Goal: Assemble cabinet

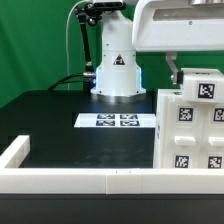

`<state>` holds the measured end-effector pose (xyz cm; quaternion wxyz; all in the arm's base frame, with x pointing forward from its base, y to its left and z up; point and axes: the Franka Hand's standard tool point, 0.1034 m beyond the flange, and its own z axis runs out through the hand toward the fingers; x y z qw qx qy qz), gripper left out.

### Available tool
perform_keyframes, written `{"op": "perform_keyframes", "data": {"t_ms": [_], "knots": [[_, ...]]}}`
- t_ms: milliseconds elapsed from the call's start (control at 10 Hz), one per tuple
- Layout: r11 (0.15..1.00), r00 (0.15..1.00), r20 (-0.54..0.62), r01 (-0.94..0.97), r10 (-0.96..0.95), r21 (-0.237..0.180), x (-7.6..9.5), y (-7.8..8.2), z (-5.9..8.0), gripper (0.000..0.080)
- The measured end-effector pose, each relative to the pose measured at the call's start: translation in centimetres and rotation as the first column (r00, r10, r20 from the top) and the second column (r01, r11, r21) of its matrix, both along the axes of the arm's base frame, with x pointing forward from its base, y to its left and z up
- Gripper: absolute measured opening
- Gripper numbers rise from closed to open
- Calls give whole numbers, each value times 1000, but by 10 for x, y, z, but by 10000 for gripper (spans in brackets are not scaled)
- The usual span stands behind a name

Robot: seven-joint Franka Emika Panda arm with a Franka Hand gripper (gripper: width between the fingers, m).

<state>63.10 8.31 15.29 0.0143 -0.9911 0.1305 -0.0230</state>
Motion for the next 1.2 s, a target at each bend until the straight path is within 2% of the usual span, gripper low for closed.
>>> {"op": "perform_keyframes", "data": {"t_ms": [200, 300, 500, 800, 1200], "knots": [[953, 953, 2, 304, -304, 8, 1, -6, 0, 563], [927, 927, 5, 374, -374, 11, 2, -9, -1, 563], [786, 787, 1, 617, -617, 28, 3, -13, 0, 563], [628, 629, -16, 777, -777, 43, 2, -16, -1, 563], [426, 427, -40, 904, -904, 34, -2, -17, -1, 563]]}}
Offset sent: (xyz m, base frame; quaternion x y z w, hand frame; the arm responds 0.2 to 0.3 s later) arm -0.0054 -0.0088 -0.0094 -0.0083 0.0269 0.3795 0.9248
